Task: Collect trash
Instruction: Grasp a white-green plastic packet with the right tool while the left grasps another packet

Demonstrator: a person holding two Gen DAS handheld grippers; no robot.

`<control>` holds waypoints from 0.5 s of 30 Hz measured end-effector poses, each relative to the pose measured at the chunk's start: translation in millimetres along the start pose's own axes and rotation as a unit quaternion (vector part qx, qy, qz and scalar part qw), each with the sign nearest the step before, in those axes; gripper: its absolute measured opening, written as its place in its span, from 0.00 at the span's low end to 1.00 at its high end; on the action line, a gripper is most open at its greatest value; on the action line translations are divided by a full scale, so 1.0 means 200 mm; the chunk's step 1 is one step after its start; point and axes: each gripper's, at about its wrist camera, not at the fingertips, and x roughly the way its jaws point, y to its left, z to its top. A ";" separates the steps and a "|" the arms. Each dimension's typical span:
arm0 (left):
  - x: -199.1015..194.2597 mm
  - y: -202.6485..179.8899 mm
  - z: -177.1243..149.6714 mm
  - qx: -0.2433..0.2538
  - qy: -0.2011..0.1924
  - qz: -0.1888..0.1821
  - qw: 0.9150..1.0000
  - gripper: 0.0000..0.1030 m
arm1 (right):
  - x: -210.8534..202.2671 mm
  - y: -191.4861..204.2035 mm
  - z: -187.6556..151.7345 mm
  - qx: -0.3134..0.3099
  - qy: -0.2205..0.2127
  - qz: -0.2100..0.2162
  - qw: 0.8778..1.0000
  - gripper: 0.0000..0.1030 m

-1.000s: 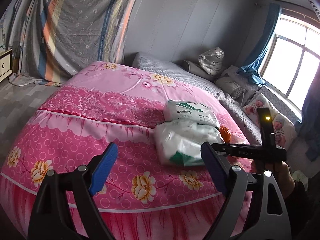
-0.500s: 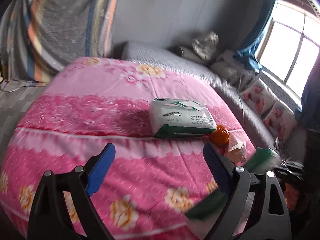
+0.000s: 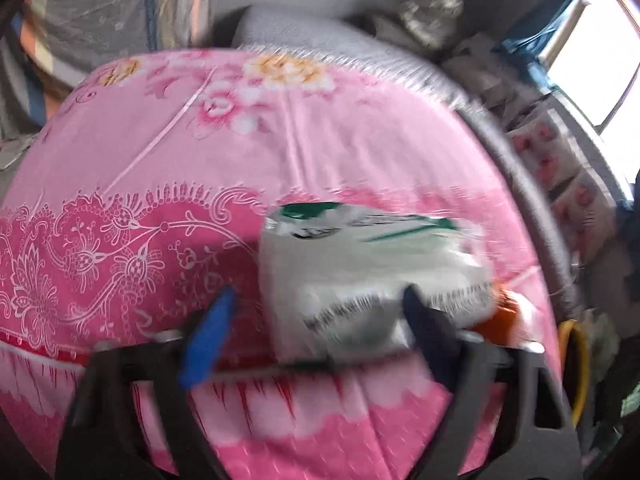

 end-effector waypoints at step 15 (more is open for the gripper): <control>-0.57 -0.08 -0.28 0.037 -0.157 0.012 0.987 0.08 | -0.13 0.02 0.00 0.037 -0.033 -0.002 0.999 0.06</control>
